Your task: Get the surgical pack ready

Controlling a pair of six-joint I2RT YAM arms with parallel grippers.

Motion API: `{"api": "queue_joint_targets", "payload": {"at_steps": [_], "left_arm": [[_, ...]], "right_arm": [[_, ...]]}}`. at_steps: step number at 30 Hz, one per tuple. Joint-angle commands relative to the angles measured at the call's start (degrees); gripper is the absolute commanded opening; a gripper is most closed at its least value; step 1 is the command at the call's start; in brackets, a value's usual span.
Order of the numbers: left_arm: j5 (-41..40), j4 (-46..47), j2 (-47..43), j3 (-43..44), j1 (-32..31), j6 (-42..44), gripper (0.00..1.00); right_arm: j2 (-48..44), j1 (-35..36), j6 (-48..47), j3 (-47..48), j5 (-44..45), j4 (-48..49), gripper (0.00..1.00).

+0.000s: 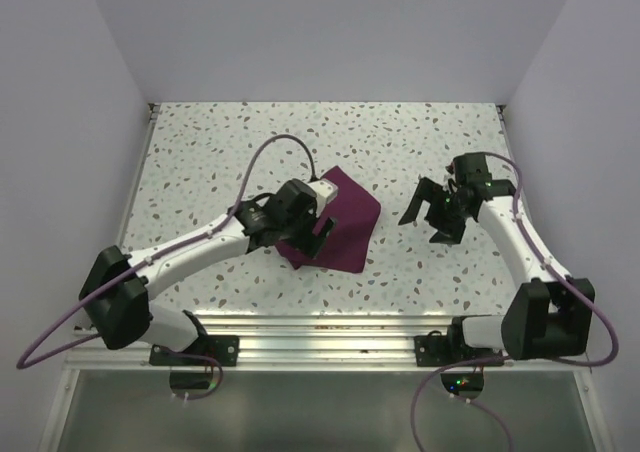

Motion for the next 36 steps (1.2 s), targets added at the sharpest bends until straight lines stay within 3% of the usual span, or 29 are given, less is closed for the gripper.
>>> {"api": "queue_joint_targets", "payload": {"at_steps": [1,8,13,18,22,28,32,36], "left_arm": [[-8.5,2.8,3.9,1.8,-3.2,10.8,0.91],[-12.1,3.2,12.2,3.3,-4.3,12.8,0.88],[-14.3,4.3,15.1,4.5,-5.8,11.5,0.86],[-15.1,3.0,17.5,5.5,-5.9,9.1,0.76],[-15.6,3.0,18.4,6.5,-5.9,8.7,0.63],[-16.7,2.1,19.7,8.8,-5.9,8.2,0.49],[-16.7,0.4,20.4,11.1,-5.9,8.0,0.44],[-16.5,-0.8,20.7,13.1,-5.9,8.4,0.39]], "right_arm": [[-7.0,-0.2,2.7,-5.0,-2.9,2.6,0.99],[-17.3,-0.3,6.8,-12.7,-4.4,2.8,0.99],[-19.6,-0.1,8.0,-15.0,-5.0,2.9,0.99],[-18.6,0.4,8.2,-13.7,-5.0,3.3,0.99],[-16.4,1.4,8.5,-13.2,-5.3,4.2,0.99],[-13.4,6.9,10.8,-12.1,-3.4,7.1,0.99],[-10.2,12.9,14.3,-11.9,-2.8,11.1,0.99],[-8.0,14.1,16.3,-12.5,-4.1,14.5,0.99]]}}
